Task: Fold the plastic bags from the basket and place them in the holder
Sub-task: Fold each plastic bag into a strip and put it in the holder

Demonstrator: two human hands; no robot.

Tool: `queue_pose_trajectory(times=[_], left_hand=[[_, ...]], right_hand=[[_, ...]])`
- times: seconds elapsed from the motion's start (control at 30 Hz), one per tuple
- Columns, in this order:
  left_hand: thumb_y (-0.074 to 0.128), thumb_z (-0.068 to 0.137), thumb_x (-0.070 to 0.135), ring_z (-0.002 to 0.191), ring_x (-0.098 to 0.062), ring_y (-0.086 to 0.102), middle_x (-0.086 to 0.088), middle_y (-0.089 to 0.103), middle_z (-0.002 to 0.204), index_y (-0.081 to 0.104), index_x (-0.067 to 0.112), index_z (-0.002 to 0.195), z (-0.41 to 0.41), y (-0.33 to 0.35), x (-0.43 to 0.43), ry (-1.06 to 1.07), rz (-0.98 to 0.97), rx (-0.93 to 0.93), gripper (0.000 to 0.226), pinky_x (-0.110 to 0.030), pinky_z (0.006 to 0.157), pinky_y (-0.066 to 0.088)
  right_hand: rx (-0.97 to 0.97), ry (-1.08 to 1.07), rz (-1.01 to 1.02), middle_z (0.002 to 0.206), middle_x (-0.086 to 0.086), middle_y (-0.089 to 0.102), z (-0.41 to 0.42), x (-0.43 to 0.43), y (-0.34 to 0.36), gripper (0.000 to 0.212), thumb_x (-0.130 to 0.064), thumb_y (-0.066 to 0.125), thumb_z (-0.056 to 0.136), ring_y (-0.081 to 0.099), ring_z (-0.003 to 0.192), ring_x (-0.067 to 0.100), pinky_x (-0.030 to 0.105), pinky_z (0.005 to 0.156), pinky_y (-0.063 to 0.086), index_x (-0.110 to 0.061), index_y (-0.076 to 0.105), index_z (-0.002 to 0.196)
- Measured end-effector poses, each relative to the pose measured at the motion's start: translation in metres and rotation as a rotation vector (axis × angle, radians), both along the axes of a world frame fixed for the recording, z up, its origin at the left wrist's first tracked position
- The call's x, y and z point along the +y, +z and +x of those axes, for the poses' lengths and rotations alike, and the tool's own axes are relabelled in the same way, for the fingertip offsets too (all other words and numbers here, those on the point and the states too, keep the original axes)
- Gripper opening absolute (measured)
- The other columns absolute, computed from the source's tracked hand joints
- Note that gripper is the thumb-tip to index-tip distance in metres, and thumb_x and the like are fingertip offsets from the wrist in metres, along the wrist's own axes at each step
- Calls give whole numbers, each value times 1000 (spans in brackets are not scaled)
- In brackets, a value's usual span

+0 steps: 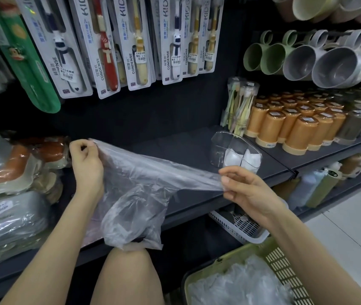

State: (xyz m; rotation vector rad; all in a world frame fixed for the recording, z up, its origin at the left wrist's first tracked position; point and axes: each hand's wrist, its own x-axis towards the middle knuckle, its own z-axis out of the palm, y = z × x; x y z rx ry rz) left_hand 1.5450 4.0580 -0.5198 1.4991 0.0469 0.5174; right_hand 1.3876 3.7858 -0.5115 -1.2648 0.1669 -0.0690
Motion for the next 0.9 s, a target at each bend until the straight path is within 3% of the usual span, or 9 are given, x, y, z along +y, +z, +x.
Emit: queue_pose_trajectory(times=[0.07, 0.2, 0.27, 0.33, 0.43, 0.5, 0.6, 0.7, 0.9], left_hand=[[39, 100, 10, 64, -2, 45, 8, 46, 75, 42, 31, 85, 2, -1, -2, 0, -9, 14, 26, -21, 65, 38], [45, 101, 18, 69, 2, 45, 10, 46, 80, 45, 28, 84, 6, 0, -8, -7, -12, 40, 19, -15, 69, 38], [48, 100, 19, 61, 7, 48, 9, 47, 74, 48, 24, 83, 7, 0, -11, -20, 33, 36, 18, -11, 65, 39], [49, 101, 21, 60, 6, 50, 9, 48, 70, 49, 18, 87, 11, -3, -11, -10, 118, 39, 14, -9, 65, 40], [48, 101, 28, 66, -2, 47, 11, 49, 72, 50, 13, 96, 20, -11, -11, 51, 289, 55, 16, -18, 66, 38], [46, 101, 30, 66, -4, 45, 11, 48, 74, 50, 13, 97, 30, -16, -12, 83, 388, 59, 18, -26, 66, 37], [44, 101, 29, 61, -12, 46, 5, 50, 71, 49, 9, 96, 46, -24, -16, 78, 514, 6, 21, -33, 63, 37], [42, 102, 25, 53, -18, 44, -3, 49, 63, 44, 10, 91, 61, -35, -23, 3, 645, -59, 20, -32, 51, 34], [40, 103, 23, 55, -21, 49, -1, 50, 63, 45, 7, 94, 93, -56, -34, -13, 792, 66, 19, -33, 49, 34]], right_hand=[[-40, 30, -133, 75, -10, 61, -4, -1, 0, 27, -16, 76, 66, 53, 65, 7, 20, 62, 45, -11, 66, 91], [-33, -118, -688, 79, -5, 60, 4, 0, -12, 10, -19, 77, 79, 51, 67, 7, 21, 69, 43, -20, 69, 74], [1, -152, -666, 70, -4, 60, 11, -5, -15, 15, -21, 73, 84, 51, 62, 9, 24, 67, 42, -16, 68, 70], [58, -112, -481, 70, 3, 61, 19, -12, -13, 17, -19, 70, 86, 56, 64, 13, 27, 67, 46, -10, 66, 73], [116, -70, -308, 79, 9, 66, 34, -19, -13, 15, -16, 67, 87, 67, 71, 17, 27, 63, 55, -6, 62, 77], [118, -83, -295, 68, 9, 61, 48, -22, -17, 12, -8, 67, 87, 63, 59, 13, 23, 53, 52, -4, 60, 77], [112, -183, -359, 52, 2, 54, 74, -29, -27, 13, 0, 68, 85, 49, 45, 9, 19, 42, 41, -4, 59, 77], [121, -272, -508, 53, -2, 56, 99, -40, -38, 11, -3, 70, 85, 45, 39, 5, 17, 38, 35, -6, 60, 80], [75, -332, -788, 71, 1, 62, 136, -54, -48, 10, -9, 63, 92, 54, 43, 4, 21, 42, 48, -11, 67, 84]])
